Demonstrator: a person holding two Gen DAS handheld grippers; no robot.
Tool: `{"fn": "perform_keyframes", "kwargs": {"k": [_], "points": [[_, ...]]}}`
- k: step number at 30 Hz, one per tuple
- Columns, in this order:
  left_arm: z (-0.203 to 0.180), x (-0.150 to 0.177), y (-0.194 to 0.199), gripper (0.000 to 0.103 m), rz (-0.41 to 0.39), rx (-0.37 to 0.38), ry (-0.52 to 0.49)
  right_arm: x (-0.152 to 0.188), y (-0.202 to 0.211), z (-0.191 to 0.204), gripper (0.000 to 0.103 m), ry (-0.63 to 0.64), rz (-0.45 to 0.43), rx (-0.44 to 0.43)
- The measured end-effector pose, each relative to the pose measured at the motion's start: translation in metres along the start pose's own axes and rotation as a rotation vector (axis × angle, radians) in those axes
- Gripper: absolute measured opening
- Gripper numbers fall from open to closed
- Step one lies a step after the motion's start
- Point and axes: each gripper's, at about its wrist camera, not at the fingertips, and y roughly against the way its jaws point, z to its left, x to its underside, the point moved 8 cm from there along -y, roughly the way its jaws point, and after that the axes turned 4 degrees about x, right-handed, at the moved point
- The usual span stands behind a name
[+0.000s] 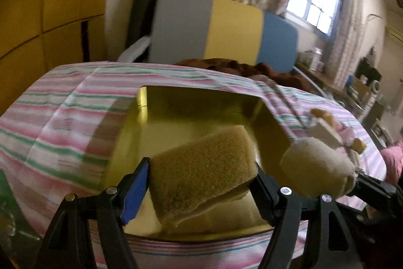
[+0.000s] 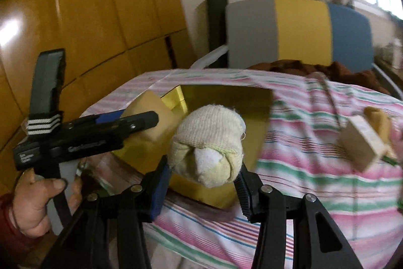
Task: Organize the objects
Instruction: 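Carry both items into the gold tray and open both tools to release, then move both empty tools back from the tray to the item pile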
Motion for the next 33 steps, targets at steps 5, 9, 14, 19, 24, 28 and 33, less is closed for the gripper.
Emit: {"fn": "perform_keyframes", "kwargs": {"k": [5, 9, 14, 19, 24, 28, 33], "points": [[0.033, 0.01, -0.015, 0.077, 0.086, -0.037, 0.054, -0.004, -0.034, 0.03, 0.052, -0.007, 0.039, -0.052], [0.053, 0.018, -0.014, 0.08, 0.108, -0.066, 0.154, -0.001, -0.044, 0.045, 0.06, -0.056, 0.062, -0.091], [0.059, 0.013, -0.004, 0.083, 0.073, -0.071, 0.196, 0.006, -0.033, 0.045, 0.071, -0.069, 0.038, -0.096], [0.052, 0.007, -0.001, 0.084, 0.069, -0.057, 0.185, 0.012, -0.022, 0.038, 0.071, -0.102, 0.03, -0.089], [0.047, 0.002, -0.001, 0.086, 0.07, -0.019, 0.199, 0.015, -0.017, 0.033, 0.072, -0.127, 0.031, -0.092], [0.049, 0.001, 0.002, 0.086, 0.063, -0.044, 0.203, 0.015, -0.014, 0.033, 0.072, -0.126, 0.027, -0.089], [0.059, -0.002, 0.011, 0.086, 0.03, -0.056, 0.274, 0.014, -0.012, 0.032, 0.072, -0.134, 0.023, -0.09]]}}
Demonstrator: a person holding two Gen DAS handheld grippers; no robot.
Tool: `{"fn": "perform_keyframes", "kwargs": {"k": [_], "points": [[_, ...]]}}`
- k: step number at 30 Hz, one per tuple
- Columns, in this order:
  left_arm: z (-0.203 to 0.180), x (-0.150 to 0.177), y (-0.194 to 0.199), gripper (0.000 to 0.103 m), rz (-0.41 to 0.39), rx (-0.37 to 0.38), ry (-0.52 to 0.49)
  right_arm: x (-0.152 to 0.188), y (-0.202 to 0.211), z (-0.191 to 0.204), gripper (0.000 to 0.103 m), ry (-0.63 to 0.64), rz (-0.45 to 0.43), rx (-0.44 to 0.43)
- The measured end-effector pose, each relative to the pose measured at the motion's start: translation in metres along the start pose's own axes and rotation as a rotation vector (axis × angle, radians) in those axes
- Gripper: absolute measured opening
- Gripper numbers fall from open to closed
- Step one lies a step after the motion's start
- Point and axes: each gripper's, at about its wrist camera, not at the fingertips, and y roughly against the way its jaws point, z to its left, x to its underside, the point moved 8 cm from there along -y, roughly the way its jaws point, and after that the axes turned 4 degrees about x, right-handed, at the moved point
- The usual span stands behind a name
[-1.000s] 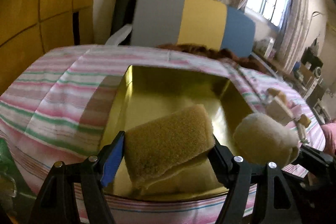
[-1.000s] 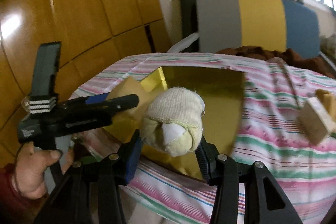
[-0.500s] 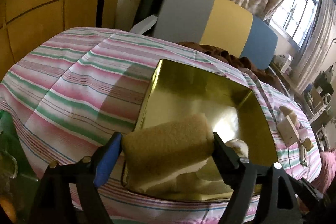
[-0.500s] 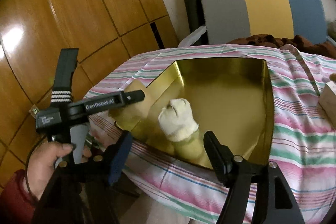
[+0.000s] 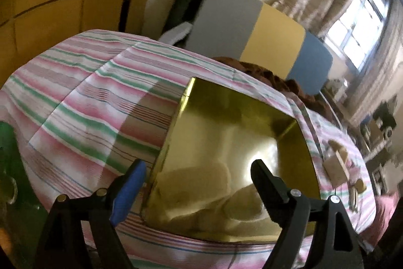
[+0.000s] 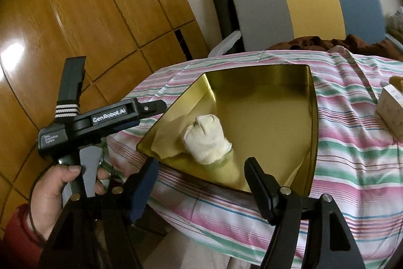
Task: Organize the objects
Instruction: 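Move both empty tools back from the tray to the item pile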
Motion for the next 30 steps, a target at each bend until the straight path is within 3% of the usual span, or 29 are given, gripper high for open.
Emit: {"fn": "perform_keyframes", "kwargs": {"k": [11, 18, 30], "points": [[0.006, 0.001, 0.008, 0.086, -0.027, 0.014, 0.095, -0.001, 0.001, -0.009, 0.074, -0.003, -0.003, 0.045], [-0.019, 0.003, 0.01, 0.086, -0.034, 0.013, 0.024, -0.009, 0.01, -0.023, 0.074, -0.024, -0.038, 0.079], [-0.12, 0.027, 0.01, 0.086, -0.034, 0.161, -0.193, -0.017, 0.048, -0.088, 0.076, -0.1, -0.105, 0.197]]}}
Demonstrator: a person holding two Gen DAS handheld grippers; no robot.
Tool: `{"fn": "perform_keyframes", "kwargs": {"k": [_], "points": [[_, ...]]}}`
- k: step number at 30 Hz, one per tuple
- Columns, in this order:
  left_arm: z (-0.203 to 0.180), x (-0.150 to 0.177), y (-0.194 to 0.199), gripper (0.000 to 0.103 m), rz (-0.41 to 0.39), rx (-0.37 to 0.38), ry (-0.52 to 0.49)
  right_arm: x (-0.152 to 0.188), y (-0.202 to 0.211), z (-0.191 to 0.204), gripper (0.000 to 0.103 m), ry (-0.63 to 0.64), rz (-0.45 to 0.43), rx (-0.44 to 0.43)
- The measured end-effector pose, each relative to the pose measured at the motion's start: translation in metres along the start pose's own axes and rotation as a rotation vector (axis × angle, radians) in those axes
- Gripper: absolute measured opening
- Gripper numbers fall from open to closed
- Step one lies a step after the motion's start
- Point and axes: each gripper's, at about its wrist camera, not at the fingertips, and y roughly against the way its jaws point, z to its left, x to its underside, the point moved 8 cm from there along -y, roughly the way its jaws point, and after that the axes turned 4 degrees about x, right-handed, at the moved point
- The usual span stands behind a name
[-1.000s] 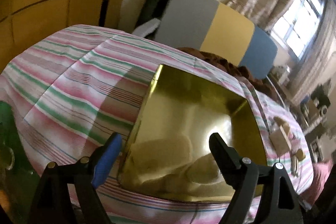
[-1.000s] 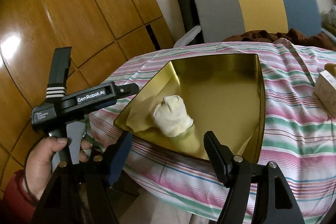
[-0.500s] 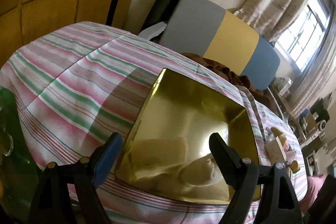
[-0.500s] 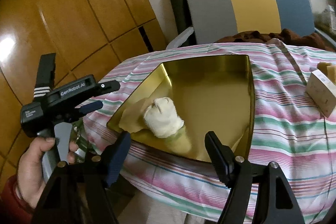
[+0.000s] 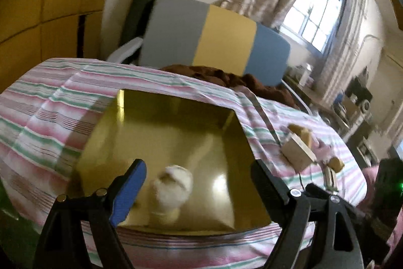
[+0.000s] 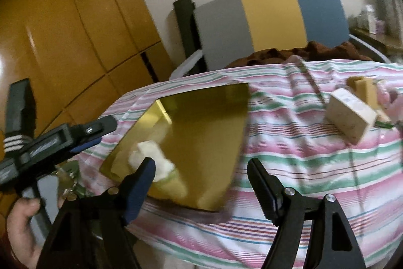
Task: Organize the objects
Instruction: 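Move both empty tools back from the tray to the item pile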
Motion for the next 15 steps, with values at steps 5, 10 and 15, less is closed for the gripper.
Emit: {"fn": "perform_keyframes", "kwargs": {"k": [5, 10, 15], "points": [[-0.031, 0.009, -0.019, 0.086, 0.038, 0.074, 0.006, -0.003, 0.013, -0.044, 0.076, -0.062, -0.008, 0.067], [-0.065, 0.016, -0.027, 0.087, 0.056, 0.126, -0.032, -0.001, 0.025, -0.09, 0.079, -0.096, -0.015, 0.163], [-0.087, 0.027, -0.036, 0.087, 0.092, 0.148, -0.07, 0.007, 0.035, -0.153, 0.08, -0.163, -0.009, 0.287]]}}
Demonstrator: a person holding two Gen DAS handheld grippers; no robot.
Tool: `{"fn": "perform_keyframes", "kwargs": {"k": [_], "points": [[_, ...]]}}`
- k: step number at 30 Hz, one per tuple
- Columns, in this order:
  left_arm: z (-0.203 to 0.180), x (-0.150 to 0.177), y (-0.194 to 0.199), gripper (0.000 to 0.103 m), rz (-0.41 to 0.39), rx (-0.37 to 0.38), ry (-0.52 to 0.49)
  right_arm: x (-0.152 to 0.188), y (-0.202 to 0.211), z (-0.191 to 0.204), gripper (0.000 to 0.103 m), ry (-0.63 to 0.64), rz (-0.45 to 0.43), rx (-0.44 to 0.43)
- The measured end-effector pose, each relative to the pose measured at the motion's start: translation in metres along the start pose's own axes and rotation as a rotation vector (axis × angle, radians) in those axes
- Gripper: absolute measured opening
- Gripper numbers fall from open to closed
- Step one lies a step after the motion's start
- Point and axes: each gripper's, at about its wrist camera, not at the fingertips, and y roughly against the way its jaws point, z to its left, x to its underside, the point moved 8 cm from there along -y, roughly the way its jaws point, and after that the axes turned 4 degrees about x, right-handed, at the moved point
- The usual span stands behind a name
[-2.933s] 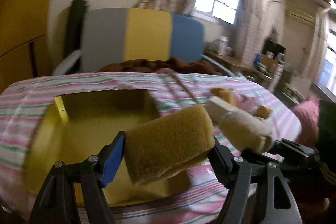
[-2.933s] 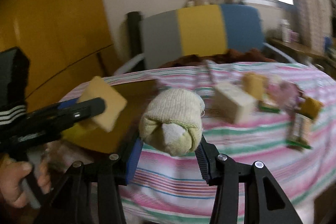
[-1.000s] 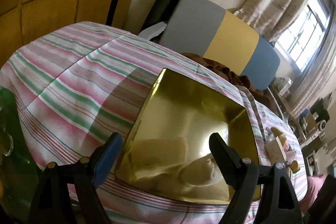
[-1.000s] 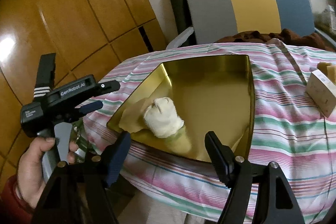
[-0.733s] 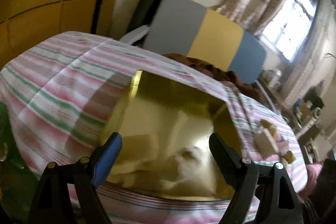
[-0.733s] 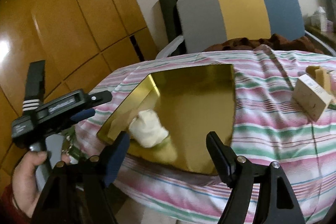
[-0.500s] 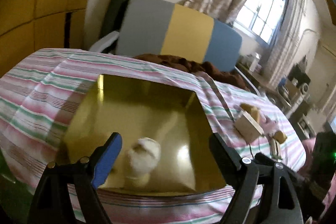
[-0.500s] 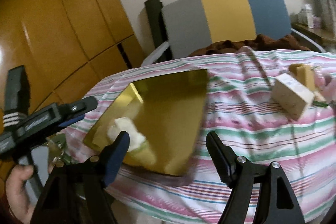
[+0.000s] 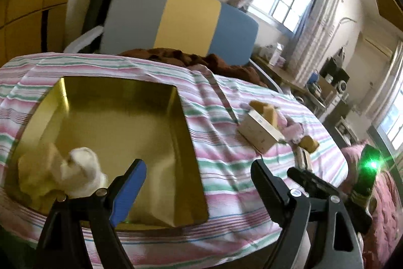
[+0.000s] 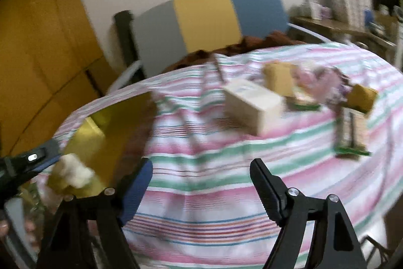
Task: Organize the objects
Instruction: 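Move both empty tools back from the tray to the item pile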
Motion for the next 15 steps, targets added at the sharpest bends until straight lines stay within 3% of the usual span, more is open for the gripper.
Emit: {"fn": "perform_keyframes", "kwargs": {"k": [7, 15], "points": [[-0.03, 0.013, -0.015, 0.087, 0.049, 0.028, -0.052, -0.01, -0.001, -0.099, 0.08, -0.125, -0.01, 0.215], [-0.057, 0.024, -0.024, 0.087, 0.085, 0.044, -0.115, -0.017, 0.001, -0.158, 0.08, -0.221, -0.008, 0.31]]}}
